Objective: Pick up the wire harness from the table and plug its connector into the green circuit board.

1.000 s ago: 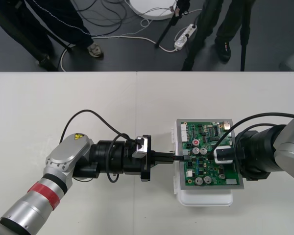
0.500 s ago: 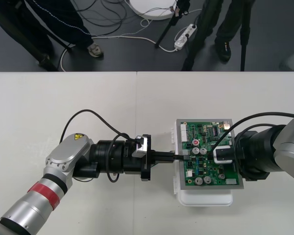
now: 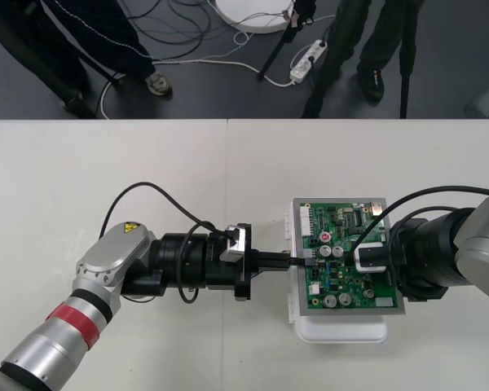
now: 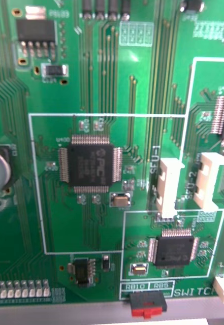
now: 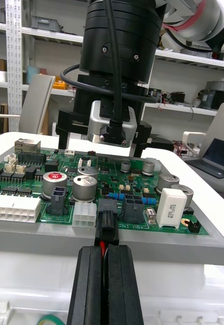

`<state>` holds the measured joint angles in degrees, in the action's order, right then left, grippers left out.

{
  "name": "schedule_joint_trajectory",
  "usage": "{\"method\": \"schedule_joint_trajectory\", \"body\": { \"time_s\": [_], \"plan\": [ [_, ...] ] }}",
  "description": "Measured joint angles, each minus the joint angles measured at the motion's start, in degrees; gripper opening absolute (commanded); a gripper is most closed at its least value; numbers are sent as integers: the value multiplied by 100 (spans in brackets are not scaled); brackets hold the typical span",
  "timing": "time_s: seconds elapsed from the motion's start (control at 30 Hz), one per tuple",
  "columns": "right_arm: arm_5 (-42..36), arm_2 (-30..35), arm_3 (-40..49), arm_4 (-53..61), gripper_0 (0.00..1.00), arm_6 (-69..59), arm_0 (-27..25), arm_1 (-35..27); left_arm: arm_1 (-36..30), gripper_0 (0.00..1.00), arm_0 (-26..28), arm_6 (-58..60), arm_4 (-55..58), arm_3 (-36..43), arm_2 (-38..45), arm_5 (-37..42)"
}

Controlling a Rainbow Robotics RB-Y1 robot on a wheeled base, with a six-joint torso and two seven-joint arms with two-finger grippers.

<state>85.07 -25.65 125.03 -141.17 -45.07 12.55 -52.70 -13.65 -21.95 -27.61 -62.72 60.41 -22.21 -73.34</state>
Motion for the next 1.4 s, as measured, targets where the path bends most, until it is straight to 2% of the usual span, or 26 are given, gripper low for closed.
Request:
{"method": "schedule_joint_trajectory", "body": {
  "time_s": [1.4],
  "plan": [
    [-6,0,-20,20,100,0,0,0,135,0,0,-5,-125,-2,0,68]
  ]
}}
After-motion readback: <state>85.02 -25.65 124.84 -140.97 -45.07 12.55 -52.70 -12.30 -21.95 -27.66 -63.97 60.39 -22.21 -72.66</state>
